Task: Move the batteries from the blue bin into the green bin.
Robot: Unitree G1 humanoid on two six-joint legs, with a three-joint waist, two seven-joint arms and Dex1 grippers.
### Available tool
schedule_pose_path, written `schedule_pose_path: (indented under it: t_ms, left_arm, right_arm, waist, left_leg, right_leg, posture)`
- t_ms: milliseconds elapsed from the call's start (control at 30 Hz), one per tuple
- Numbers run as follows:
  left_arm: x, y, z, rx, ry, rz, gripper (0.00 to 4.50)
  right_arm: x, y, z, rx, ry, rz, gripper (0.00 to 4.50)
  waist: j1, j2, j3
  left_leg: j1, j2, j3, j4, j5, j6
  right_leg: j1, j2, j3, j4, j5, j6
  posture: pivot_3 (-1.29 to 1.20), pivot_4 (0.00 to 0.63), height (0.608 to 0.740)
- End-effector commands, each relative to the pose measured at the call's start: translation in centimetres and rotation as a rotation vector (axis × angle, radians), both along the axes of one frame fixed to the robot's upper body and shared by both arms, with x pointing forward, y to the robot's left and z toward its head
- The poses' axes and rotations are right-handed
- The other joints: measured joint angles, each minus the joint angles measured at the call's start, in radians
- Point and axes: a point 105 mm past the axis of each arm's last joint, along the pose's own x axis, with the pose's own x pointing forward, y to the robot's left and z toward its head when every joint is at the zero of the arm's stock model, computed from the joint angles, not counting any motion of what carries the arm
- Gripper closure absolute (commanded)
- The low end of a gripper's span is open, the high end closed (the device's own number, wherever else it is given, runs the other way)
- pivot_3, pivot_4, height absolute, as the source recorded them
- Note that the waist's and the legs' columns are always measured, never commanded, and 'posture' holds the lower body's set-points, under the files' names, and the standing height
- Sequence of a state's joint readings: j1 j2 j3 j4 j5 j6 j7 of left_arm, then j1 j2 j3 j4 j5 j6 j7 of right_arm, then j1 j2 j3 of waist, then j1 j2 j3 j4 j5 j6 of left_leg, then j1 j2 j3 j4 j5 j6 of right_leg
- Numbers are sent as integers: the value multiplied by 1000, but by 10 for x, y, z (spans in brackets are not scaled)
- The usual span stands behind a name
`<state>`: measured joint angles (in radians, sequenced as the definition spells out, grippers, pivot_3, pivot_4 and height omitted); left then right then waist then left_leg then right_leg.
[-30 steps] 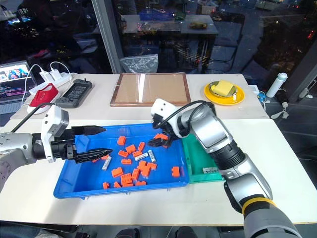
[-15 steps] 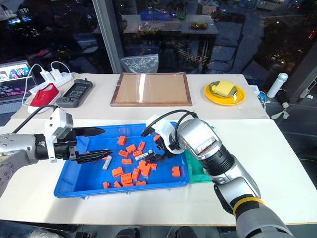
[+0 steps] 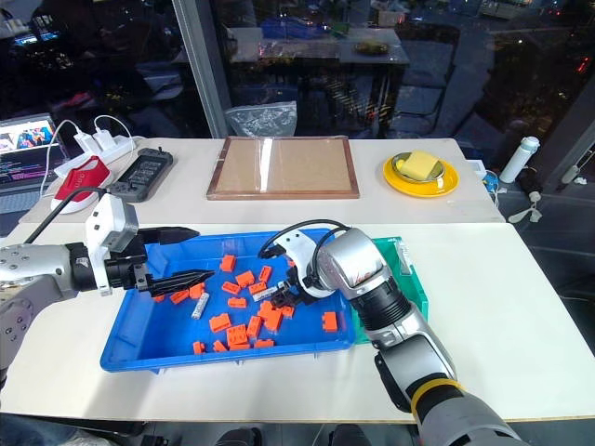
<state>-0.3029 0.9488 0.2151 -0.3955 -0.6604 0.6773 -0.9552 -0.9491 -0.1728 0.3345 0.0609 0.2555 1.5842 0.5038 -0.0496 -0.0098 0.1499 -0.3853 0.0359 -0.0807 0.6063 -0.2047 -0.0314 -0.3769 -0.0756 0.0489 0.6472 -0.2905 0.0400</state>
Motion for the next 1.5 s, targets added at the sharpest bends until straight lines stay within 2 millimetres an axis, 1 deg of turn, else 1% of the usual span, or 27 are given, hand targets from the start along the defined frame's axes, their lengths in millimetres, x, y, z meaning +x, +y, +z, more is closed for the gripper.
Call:
schedule_pose_path:
  t_ms: [33,200,233,333,400,433,500,533,600,700,767,800,867,900,933,967,1000,1033,1100,1200,1267,1300,1367,1433,1467,1500]
  left_arm:
    - [-2,-2,6,12,-36,-12,0]
    - [-2,-2,7,13,-37,-12,0]
    - [-2,-2,7,13,-36,-13,0]
    - [-2,-3,6,12,-32,-20,0]
    - [-2,-4,6,10,-30,-26,0]
    - [-1,-5,7,2,-27,-32,0]
    - [-2,-8,10,-37,-13,-51,0]
    - [-3,-10,12,-55,-7,-62,0]
    - [-4,-14,16,-72,5,-92,0]
    - [-5,-19,19,-80,29,-132,0]
    - [-5,-22,20,-76,36,-153,0]
    - [-4,-23,20,-73,39,-162,0]
    - [-3,-25,20,-66,40,-173,0]
    - [-2,-27,20,-61,43,-185,0]
    - [0,-29,20,-55,42,-196,0]
    - [2,-30,20,-52,42,-204,0]
    - [3,-31,20,-52,46,-213,0]
    - [4,-32,20,-48,50,-220,0]
    - [6,-33,18,-36,54,-231,0]
    - [8,-36,18,-29,55,-244,0]
    - [8,-37,18,-28,56,-249,0]
    - [8,-37,18,-25,57,-251,0]
    - [8,-37,18,-23,59,-253,0]
    - [8,-37,17,-20,61,-251,0]
    - [8,-36,17,-19,59,-240,0]
    - [7,-35,17,-21,58,-230,0]
  right_arm:
    - [4,-4,-8,-50,-37,-12,2445]
    - [-2,-2,-11,-75,-55,35,4139]
    - [-3,-1,-10,-73,-62,43,4242]
    - [-5,1,0,-49,-98,89,4241]
    - [-10,5,12,-14,-150,180,4241]
    - [-16,7,20,7,-169,246,4241]
    - [-23,6,31,38,-185,324,4242]
    - [-25,4,35,41,-194,349,4242]
    - [-29,-6,53,60,-247,405,4242]
    - [-29,-18,86,146,-371,427,4242]
    - [-32,-29,105,247,-406,427,4242]
    - [-37,-37,111,296,-380,443,4242]
    - [-44,-50,118,333,-339,458,4242]
    - [-38,-68,127,322,-363,391,4242]
    - [-31,-98,139,297,-380,289,4242]
    - [-28,-119,148,284,-393,219,4242]
    - [-26,-135,152,256,-407,162,4242]
    - [-25,-143,148,215,-406,136,4242]
    - [-24,-151,133,121,-393,127,4242]
    - [-19,-164,114,23,-378,87,4242]
    - [-15,-166,108,0,-371,67,4242]
    - [-14,-166,99,-21,-353,68,4242]
    - [-15,-163,86,-40,-315,81,4242]
    - [-17,-160,79,-49,-304,104,4242]
    - [-16,-160,77,-53,-302,101,3742]
    - [-15,-161,76,-57,-302,92,3430]
  waist:
    - [1,0,0]
    - [-1,0,0]
    - [-1,0,0]
    - [0,0,0]
    - [1,0,0]
    - [2,0,0]
    - [3,0,0]
    - [3,0,0]
    - [3,-1,0]
    - [4,-1,1]
    - [3,-1,1]
    - [3,-1,1]
    - [6,-1,1]
    - [6,-1,1]
    - [7,-1,1]
    - [11,-1,2]
    - [16,-1,3]
    - [20,-1,3]
    - [20,-2,2]
    - [2,-3,3]
    - [-3,-1,4]
    - [-3,1,5]
    - [-2,1,5]
    - [2,1,5]
    - [4,1,5]
    - [6,1,5]
  left_leg:
    - [0,0,0,0,0,0]
    - [0,0,0,0,0,0]
    - [0,0,0,0,0,0]
    - [0,0,0,0,0,0]
    - [0,0,0,0,0,0]
    - [-1,0,0,0,0,0]
    - [-2,0,0,0,0,0]
    - [-2,0,0,0,0,0]
    - [-2,0,0,1,0,0]
    - [-3,0,0,1,0,0]
    - [-2,0,0,1,0,0]
    - [-3,0,0,1,0,0]
    - [-2,0,0,1,0,0]
    - [-2,0,0,1,0,0]
    - [-2,0,0,1,0,0]
    - [-2,0,0,1,0,0]
    - [-3,-1,0,1,0,0]
    - [-3,-1,0,1,0,0]
    - [-3,-2,0,1,-1,1]
    - [0,1,0,1,-4,6]
    - [0,0,1,1,-3,6]
    - [0,0,1,1,-3,6]
    - [0,0,1,1,-3,6]
    - [0,0,1,2,-3,6]
    - [0,0,1,2,-3,6]
    - [0,0,1,2,-3,6]
  right_leg:
    - [0,0,0,0,0,0]
    - [0,0,0,0,0,0]
    - [0,0,0,0,0,0]
    - [0,0,0,0,0,0]
    - [0,0,0,0,0,0]
    - [0,0,0,0,0,0]
    - [-1,0,0,-1,0,0]
    - [-1,0,0,-1,0,0]
    - [-1,0,0,-1,0,0]
    - [-1,0,0,-1,0,0]
    - [-1,0,0,-1,0,0]
    - [-1,0,0,-2,0,0]
    - [0,0,0,-2,0,0]
    - [0,0,0,-2,0,0]
    - [1,0,0,-3,0,0]
    - [1,0,0,-3,0,0]
    - [1,-1,0,-4,0,0]
    - [2,-1,0,-6,0,0]
    - [3,-1,0,-8,0,0]
    - [5,1,0,-8,-1,1]
    - [4,1,2,-7,-1,1]
    - [4,1,3,-6,-1,1]
    - [4,1,3,-6,-1,1]
    - [4,1,3,-6,-1,1]
    - [4,1,3,-6,-1,1]
    - [4,1,3,-6,-1,1]
  posture:
    - [0,150,740]
    - [0,150,740]
    - [0,150,740]
    - [0,150,740]
    - [0,150,740]
    - [0,150,740]
    - [0,150,740]
    - [0,150,740]
    - [0,150,740]
    - [0,150,740]
    - [0,150,740]
    - [0,150,740]
    - [0,150,740]
    - [0,150,740]
    - [0,150,740]
    - [0,150,740]
    - [0,150,740]
    - [0,150,740]
    - [0,150,740]
    - [0,150,740]
    - [0,150,740]
    - [0,150,740]
    - [0,150,740]
    - [0,150,740]
    - [0,150,740]
    - [0,150,740]
